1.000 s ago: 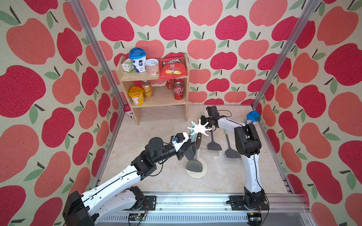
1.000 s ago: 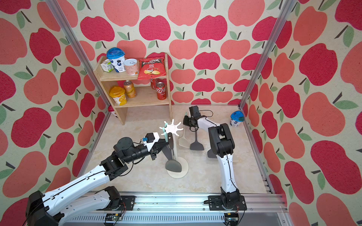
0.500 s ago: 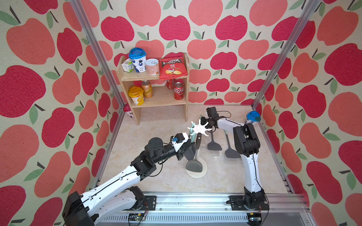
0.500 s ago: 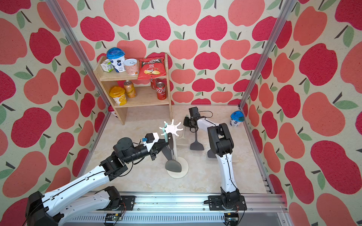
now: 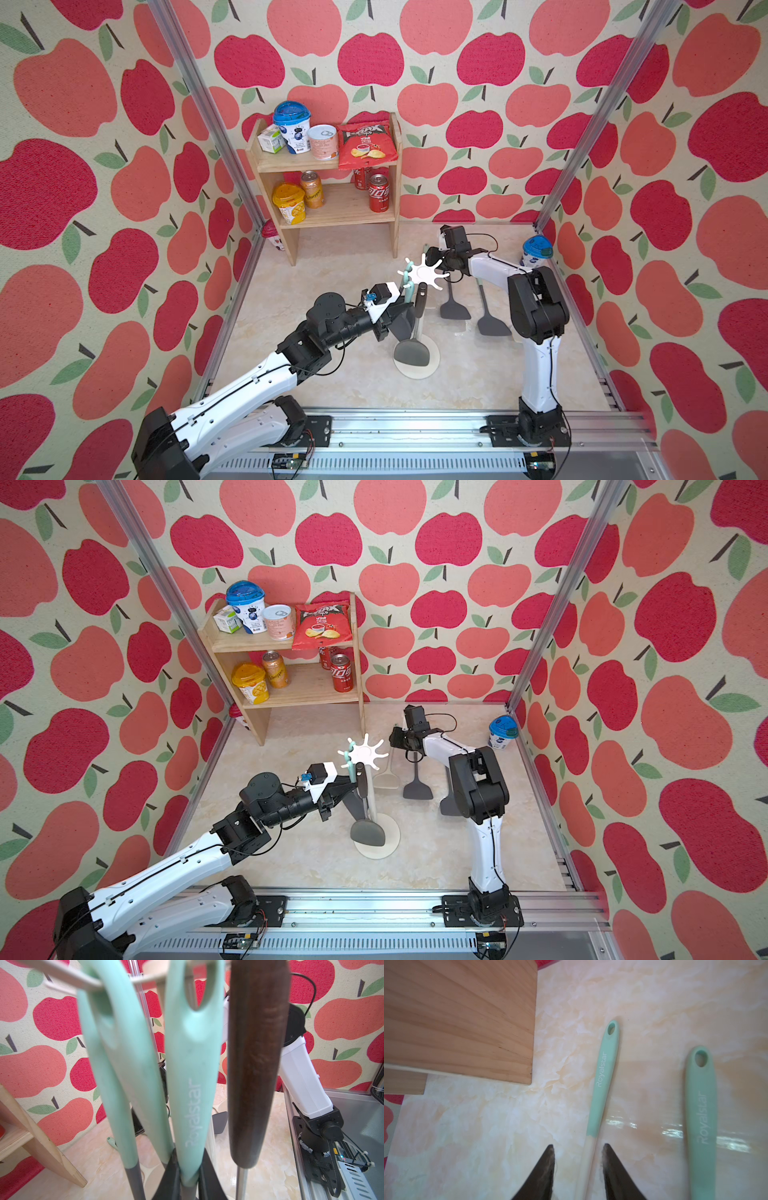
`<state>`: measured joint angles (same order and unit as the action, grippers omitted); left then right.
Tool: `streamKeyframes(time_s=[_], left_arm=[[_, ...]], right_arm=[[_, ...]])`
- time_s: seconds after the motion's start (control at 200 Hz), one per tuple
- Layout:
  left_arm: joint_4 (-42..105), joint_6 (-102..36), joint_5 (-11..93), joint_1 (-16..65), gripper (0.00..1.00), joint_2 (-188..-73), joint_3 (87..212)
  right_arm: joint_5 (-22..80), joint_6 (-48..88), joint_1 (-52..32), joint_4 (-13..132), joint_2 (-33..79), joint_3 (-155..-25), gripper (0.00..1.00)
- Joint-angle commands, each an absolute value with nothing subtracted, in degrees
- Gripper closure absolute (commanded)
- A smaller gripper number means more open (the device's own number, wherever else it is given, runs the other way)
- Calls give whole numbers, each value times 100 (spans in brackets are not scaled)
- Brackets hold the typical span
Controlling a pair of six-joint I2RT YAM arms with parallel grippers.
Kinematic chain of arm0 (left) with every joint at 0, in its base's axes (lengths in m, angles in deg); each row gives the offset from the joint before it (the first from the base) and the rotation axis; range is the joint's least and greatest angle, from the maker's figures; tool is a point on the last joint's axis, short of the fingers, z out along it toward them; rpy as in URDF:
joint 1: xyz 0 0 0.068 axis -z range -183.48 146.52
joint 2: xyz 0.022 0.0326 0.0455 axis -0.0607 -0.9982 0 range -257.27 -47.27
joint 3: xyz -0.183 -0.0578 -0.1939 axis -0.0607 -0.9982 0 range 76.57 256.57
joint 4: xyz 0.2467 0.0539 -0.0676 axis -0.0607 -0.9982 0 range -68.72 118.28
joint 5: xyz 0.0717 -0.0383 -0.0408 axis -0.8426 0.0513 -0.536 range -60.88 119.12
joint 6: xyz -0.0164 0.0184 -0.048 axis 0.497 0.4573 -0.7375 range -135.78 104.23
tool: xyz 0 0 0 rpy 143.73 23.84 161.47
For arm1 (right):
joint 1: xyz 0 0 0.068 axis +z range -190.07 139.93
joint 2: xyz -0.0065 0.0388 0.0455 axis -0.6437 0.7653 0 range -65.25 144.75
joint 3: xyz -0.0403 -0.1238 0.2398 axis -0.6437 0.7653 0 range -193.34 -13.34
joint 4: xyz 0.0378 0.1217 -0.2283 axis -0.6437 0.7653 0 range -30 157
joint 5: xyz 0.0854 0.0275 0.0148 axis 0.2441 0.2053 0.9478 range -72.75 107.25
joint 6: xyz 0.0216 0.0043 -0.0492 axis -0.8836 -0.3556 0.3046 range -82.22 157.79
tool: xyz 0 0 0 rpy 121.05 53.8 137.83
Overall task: Take the spatula off the kitchen utensil rack
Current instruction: Place the spatula at the center of the board.
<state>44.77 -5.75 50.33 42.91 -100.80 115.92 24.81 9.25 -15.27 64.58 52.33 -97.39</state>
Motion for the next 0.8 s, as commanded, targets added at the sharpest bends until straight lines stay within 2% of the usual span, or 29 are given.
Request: streamKeyframes(time_s=[0.0,0.45,0.795], left_arm=[[3830,-626,4778,4249,100,-10175,11372],[3833,-584,4837,4253,100,-10217,11454],[3824,-593,4901,4256,100,-10220,11502]], right_arm=[[2604,1290,-1492,6037,4464,-9283,57],[3195,1776,-1617,5597,2706,-7616,53],[3765,1987,-1783,5255,1948,-6781,52]])
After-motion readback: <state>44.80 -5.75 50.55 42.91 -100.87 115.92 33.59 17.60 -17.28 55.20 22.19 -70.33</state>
